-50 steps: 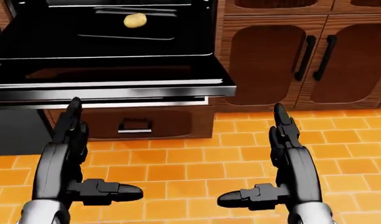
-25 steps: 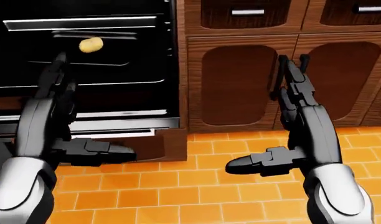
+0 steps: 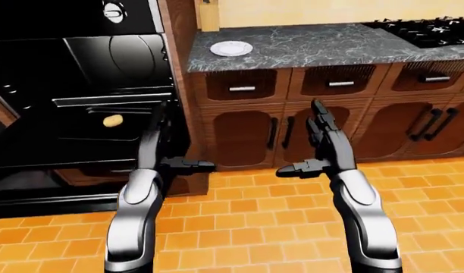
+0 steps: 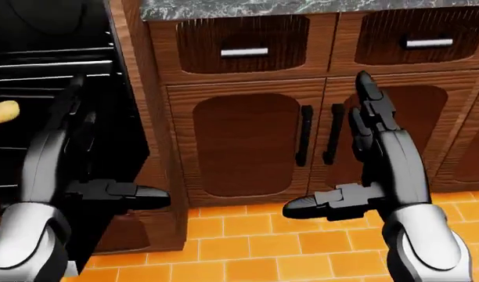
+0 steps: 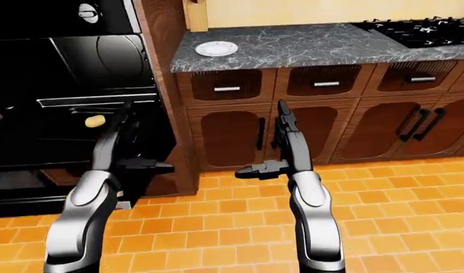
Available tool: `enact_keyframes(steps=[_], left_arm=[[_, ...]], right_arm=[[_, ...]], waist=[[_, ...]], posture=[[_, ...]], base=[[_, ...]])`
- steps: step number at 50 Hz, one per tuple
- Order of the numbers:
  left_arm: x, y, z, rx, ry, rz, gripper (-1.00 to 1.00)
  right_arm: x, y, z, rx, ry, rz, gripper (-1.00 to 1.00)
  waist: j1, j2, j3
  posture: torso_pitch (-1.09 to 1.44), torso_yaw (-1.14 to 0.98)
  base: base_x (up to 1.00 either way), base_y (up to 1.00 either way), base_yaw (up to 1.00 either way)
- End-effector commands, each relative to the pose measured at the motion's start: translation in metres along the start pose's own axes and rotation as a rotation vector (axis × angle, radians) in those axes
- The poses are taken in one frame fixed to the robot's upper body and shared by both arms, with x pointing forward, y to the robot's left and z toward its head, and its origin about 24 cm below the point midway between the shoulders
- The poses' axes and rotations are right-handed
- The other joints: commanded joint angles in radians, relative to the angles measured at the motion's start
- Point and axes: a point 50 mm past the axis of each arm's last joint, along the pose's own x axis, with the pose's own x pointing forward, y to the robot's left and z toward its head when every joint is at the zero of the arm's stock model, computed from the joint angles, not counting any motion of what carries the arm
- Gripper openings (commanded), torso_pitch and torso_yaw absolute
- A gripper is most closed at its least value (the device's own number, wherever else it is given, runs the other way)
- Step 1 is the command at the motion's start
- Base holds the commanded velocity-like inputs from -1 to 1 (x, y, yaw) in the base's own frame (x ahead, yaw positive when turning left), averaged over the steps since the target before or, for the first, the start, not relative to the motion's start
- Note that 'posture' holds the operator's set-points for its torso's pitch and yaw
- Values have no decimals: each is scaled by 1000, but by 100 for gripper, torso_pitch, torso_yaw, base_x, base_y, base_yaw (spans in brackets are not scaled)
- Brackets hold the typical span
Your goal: Pick the potato from the oven and place it on the plate on the counter.
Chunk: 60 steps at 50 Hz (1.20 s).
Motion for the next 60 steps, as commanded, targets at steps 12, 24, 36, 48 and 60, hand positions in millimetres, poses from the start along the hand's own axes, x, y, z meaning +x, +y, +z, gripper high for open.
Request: enact_keyframes(steps=[12, 24, 36, 48, 60], left_arm=[[0, 5, 20, -3, -98, 4, 100], [-3, 9, 20, -18, -91, 5, 100], [-6, 13, 30, -28, -100, 9, 100], [-7, 17, 35, -32, -105, 12, 100], [-10, 17, 37, -34, -105, 13, 100]], right_arm=[[0, 13, 24, 47, -112, 101, 100], [-3, 19, 37, 34, -125, 147, 100], [-3, 23, 55, 23, -149, 178, 100], [-4, 35, 65, -17, -163, 238, 100], [2, 42, 67, -61, -158, 271, 100]], waist=[[47, 99, -77], [-47, 26, -51], [8, 116, -66], [-15, -15, -51], [-20, 132, -44]], posture=[[0, 0], [0, 0], [0, 0], [0, 0], [0, 0]], base=[[57, 12, 25], [0, 0, 100], [0, 0, 100], [0, 0, 100], [0, 0, 100]])
